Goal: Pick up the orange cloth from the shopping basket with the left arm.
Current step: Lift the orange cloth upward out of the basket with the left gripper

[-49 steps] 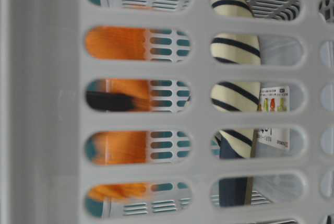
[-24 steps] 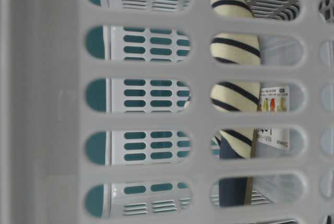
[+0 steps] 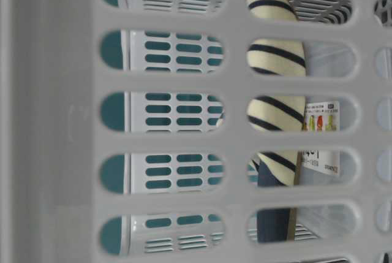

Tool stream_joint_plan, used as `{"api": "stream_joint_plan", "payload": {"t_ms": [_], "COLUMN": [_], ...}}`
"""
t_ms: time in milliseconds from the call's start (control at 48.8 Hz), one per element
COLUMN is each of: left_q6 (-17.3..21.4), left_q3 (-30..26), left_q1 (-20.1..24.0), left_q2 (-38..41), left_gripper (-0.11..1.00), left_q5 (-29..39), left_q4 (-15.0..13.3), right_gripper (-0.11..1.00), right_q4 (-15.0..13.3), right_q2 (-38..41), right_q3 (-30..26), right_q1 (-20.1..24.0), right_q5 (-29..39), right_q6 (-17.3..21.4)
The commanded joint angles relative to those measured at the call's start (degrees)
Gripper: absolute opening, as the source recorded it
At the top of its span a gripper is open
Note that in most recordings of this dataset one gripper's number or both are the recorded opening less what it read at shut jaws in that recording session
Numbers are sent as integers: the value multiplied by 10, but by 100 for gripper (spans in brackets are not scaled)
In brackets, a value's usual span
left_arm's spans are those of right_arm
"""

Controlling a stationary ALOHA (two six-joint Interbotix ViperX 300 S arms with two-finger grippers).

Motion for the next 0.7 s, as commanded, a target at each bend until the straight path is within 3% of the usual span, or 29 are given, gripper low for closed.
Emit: {"api": "stream_joint_plan", "payload": {"t_ms": [0, 676], "left_q6": [1, 1], "left_q3": [-8, 3], "left_q1": [-2, -2], "left_q2": [-10, -10], "left_gripper": [16, 16], "left_q5": [0, 1], "left_q4": [2, 2], "right_gripper": [78, 78], "right_q4": [2, 1], "right_q2": [4, 4], "right_q3": [-4, -3], "right_q1": [-1, -1], "right_q5": [-4, -3], "right_q6": [-1, -1]}}
